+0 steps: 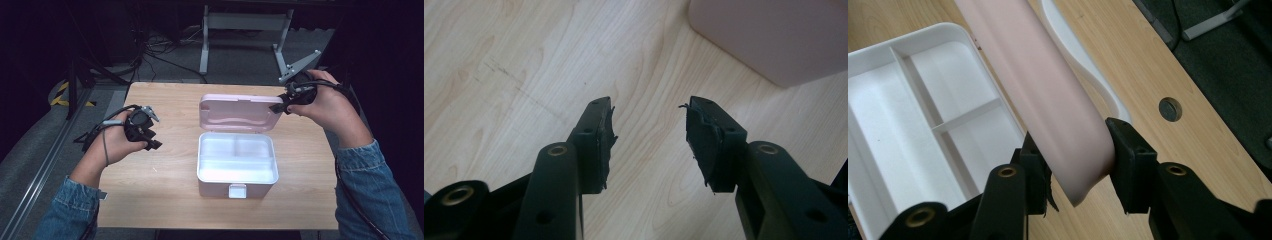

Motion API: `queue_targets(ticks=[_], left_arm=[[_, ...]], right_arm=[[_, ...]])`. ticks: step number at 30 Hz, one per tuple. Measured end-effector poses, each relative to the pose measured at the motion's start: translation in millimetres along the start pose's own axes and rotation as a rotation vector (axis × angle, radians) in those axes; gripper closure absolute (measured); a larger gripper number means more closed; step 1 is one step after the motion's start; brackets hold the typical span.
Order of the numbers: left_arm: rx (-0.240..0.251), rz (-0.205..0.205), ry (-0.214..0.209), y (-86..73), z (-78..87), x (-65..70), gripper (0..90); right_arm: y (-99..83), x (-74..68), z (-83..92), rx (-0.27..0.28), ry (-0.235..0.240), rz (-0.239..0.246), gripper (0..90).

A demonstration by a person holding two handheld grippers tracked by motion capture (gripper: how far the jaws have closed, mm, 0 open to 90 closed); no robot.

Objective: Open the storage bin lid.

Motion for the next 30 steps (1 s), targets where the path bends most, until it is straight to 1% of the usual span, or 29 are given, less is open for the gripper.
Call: queue_targets(ticks=[2, 5, 9, 15, 17, 18, 22, 29, 30], left_arm=[[-0.002, 0.003, 0.001, -4.2, -0.9, -0.7, 54.0], [0.001, 0.026, 0.001, -9.2, -1.2, -0.2, 54.0], [-0.005, 0.032, 0.003, -16.3, -1.8, 0.7, 54.1], [-0.003, 0.057, 0.002, -25.7, -2.8, 3.4, 54.2], [-0.007, 0.064, 0.000, -28.9, -2.0, 4.0, 54.2], [-0.003, 0.065, 0.008, -29.9, -1.7, 3.6, 54.2], [0.000, 0.078, 0.005, -33.6, -0.5, 4.7, 54.3], [-0.009, 0.086, 0.007, -39.4, -1.4, 5.9, 54.2], [-0.009, 0.095, 0.003, -40.3, -2.6, 7.3, 54.2]], right_arm=[[3.5, 3.4, -2.8, -0.005, 0.007, -0.005, 65.8], [8.6, 6.2, -7.5, -0.020, 0.012, -0.001, 66.1], [15.3, 11.7, -12.9, -0.037, 0.008, 0.008, 66.5], [20.1, 23.9, -20.9, -0.050, 0.013, -0.009, 68.5], [21.0, 26.8, -23.1, -0.050, 0.017, -0.012, 68.2], [21.6, 29.0, -24.3, -0.051, 0.019, -0.016, 67.9], [23.6, 35.8, -29.5, -0.051, 0.029, -0.020, 66.6], [25.4, 49.0, -41.5, -0.057, 0.016, -0.032, 63.2], [25.4, 51.2, -43.9, -0.058, 0.015, -0.034, 62.7]])
Point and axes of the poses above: each handheld gripper's, and its own axes: z roughly backward along the jaws, y roughly out of its top, x roughly to its right, the point moved 8 cm from there along -z, roughly forward along the jaws, and after that the axes turned 8 degrees about -x, right-handed, at the moved point
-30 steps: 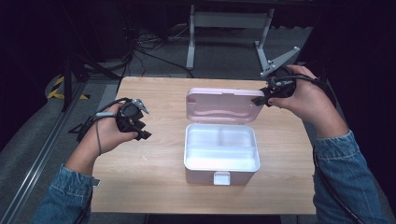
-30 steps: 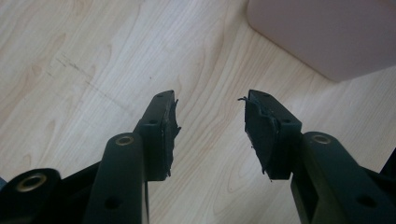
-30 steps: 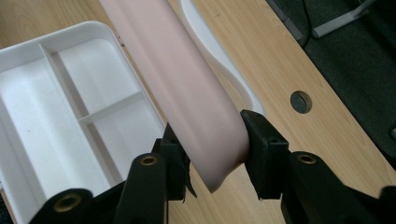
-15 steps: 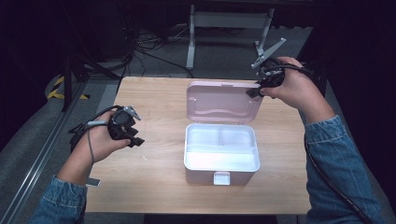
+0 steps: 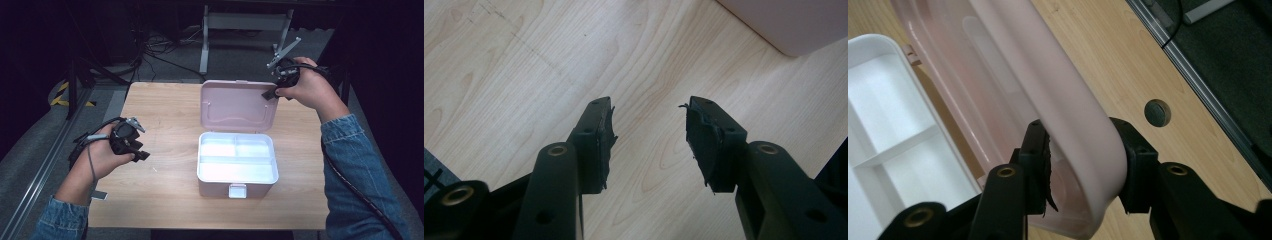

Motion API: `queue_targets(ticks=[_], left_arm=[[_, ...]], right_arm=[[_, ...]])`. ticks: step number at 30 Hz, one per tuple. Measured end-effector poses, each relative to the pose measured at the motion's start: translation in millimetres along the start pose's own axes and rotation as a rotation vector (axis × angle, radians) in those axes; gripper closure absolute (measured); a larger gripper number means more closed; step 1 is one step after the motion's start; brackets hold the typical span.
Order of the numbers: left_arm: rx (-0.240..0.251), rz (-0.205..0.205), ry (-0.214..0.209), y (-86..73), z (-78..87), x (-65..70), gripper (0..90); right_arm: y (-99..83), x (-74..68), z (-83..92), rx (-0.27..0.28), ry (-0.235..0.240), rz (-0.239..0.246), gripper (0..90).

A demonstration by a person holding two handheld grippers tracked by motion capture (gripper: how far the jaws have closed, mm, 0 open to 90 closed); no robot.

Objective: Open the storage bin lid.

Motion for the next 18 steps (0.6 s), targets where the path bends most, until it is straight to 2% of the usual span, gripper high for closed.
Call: queue_targets(ticks=[3, 7, 16, 18], left_arm=[[0.000, -0.001, -0.003, -2.1, -3.7, 1.3, 54.2], [0.000, 0.004, -0.015, -5.1, -8.5, 2.7, 54.1], [0.000, 0.012, -0.028, -8.0, -13.3, 4.4, 54.0], [0.000, 0.017, -0.033, -9.0, -14.1, 4.9, 54.0]], right_arm=[[0.7, 7.0, -7.7, -0.003, -0.004, -0.010, 61.0], [2.2, 14.0, -16.7, -0.007, 0.014, -0.028, 59.4], [4.2, 23.8, -36.6, -0.019, 0.023, -0.044, 52.5], [4.3, 27.8, -45.4, -0.021, 0.026, -0.051, 50.3]])
Point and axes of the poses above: each handheld gripper's, and its own axes: z roughly backward along the jaws, y roughly out of its top, x roughly to its right, the point moved 8 cm from there along -z, roughly forward along the jaws, and after that the axes turned 8 degrees about -x, right-handed, at the moved point
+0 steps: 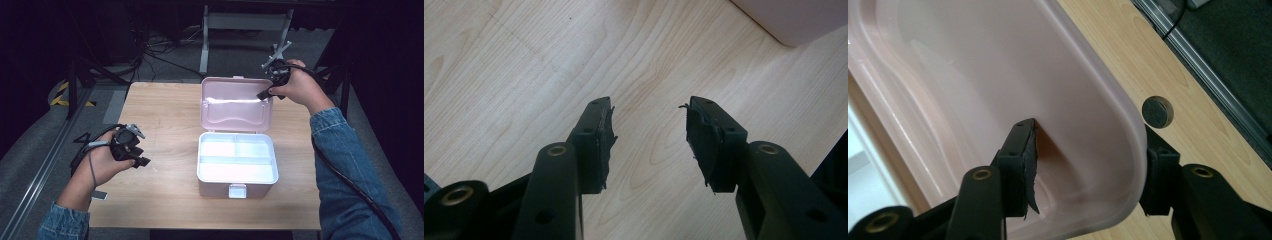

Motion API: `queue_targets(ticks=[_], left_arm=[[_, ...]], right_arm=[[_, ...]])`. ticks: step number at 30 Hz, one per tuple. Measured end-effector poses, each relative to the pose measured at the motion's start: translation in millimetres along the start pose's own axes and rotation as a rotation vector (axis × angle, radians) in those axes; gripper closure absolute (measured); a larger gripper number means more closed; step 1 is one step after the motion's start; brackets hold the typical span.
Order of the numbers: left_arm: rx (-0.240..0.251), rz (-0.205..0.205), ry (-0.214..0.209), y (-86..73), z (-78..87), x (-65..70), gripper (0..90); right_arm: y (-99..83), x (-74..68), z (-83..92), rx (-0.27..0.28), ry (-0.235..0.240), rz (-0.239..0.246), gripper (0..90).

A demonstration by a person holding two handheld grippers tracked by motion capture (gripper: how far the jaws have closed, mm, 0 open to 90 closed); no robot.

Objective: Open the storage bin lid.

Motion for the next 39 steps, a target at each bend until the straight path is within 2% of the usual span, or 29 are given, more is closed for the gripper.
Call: queue_targets(ticks=[1, 5, 8, 10, 11, 16, 22, 32, 39], left_arm=[[-0.004, -0.011, 0.005, -0.4, -0.1, -1.3, 54.0], [-0.006, -0.009, 0.005, -2.7, -3.2, -4.3, 54.2], [-0.006, 0.000, -0.011, -4.1, -6.7, -5.0, 54.2], [-0.013, -0.005, 0.002, -5.2, -7.8, -7.9, 54.2], [-0.014, -0.004, -0.011, -5.4, -8.7, -7.4, 54.2], [-0.016, -0.002, -0.013, -5.8, -11.4, -10.9, 54.2], [-0.017, -0.003, -0.016, -5.3, -12.9, -10.8, 54.2], [-0.018, -0.001, -0.013, -6.5, -11.7, -10.0, 54.2], [-0.012, -0.003, -0.003, -6.0, -11.6, -10.4, 54.2]], right_arm=[[0.0, 0.0, 0.0, 0.000, 0.000, 0.000, 50.3], [0.1, 4.8, -10.6, -0.005, 0.023, -0.023, 48.2], [-0.9, 8.1, -18.0, -0.012, 0.052, -0.041, 47.2], [-1.4, 10.9, -23.2, -0.018, 0.059, -0.052, 46.4], [-1.7, 11.8, -25.9, -0.022, 0.065, -0.057, 46.1], [-4.7, 15.9, -39.8, -0.038, 0.089, -0.088, 44.3], [-13.4, 22.6, -56.8, -0.106, 0.060, -0.071, 49.1], [-22.4, 22.9, -84.0, -0.127, 0.103, -0.104, 49.0], [-24.6, 22.5, -91.1, -0.137, 0.093, -0.109, 47.8]])
Point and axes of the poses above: each handheld gripper's, and its own axes: z roughly backward along the jaws, y roughly out of its top, x roughly to its right, the point moved 8 cm from there along -z, roughly forward along the jaws, and after that the axes turned 8 degrees about -x, right-handed, at the moved point
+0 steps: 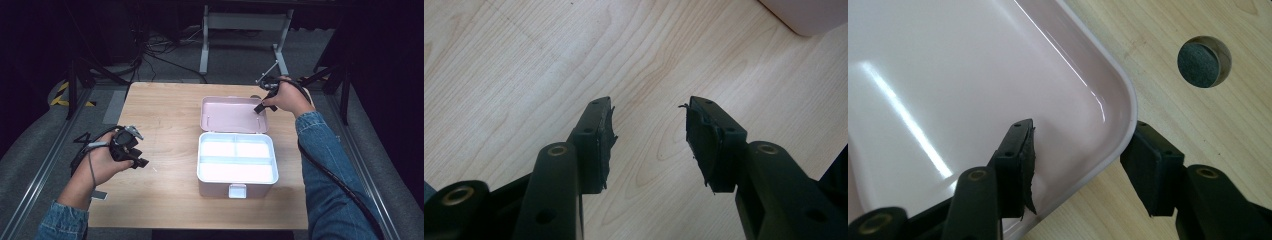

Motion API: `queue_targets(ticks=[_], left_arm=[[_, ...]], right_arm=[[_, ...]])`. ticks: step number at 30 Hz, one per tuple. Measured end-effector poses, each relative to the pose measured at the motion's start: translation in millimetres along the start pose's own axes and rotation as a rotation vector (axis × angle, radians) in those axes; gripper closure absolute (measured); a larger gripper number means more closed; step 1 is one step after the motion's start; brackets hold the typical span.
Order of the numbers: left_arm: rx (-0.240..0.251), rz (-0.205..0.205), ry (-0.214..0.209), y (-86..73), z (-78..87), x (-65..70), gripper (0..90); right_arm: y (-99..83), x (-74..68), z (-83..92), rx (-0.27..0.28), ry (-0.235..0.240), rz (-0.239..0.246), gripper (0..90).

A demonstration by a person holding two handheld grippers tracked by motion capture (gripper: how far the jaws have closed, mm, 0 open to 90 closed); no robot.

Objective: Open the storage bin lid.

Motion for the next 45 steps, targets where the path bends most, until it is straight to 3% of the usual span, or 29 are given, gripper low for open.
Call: queue_targets(ticks=[5, 11, 18, 25, 26, 34, 38, 45], left_arm=[[0.003, 0.000, -0.012, 0.4, 0.0, 1.1, 54.2], [-0.002, 0.000, -0.014, -0.1, 0.9, 1.2, 54.1], [0.015, -0.004, -0.014, 5.1, 2.4, 1.5, 53.7], [0.023, -0.019, -0.009, 9.3, 7.1, 4.7, 53.1], [0.028, -0.022, -0.007, 9.6, 8.4, 5.2, 52.9], [0.071, -0.007, -0.020, 12.3, 12.7, 9.6, 52.1], [0.092, -0.005, -0.028, 12.8, 13.8, 11.5, 51.0], [0.146, 0.035, -0.032, 6.8, 15.5, 12.9, 50.3]], right_arm=[[0.2, -1.0, -2.9, 0.003, 0.002, 0.005, 44.4], [4.2, -0.4, 4.2, 0.049, -0.017, -0.004, 39.4], [-2.2, -3.0, 38.9, 0.079, -0.074, 0.014, 38.7], [-20.4, -7.8, 72.0, 0.123, -0.095, 0.008, 40.0], [-31.1, -8.2, 82.3, 0.133, -0.111, 0.007, 40.0], [-77.2, -10.5, 108.1, 0.172, -0.130, -0.013, 39.9], [-104.7, -11.0, 116.6, 0.182, -0.142, -0.032, 40.0], [-152.5, -10.4, 122.8, 0.190, -0.166, -0.070, 40.3]])
Point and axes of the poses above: each handheld gripper's, and its own axes: z roughly backward along the jaws, y roughly out of its top, x roughly to its right, the point moved 8 cm from there along -z, roughly forward along the jaws, and after that the axes turned 8 degrees about -x, right-handed, at the moved point
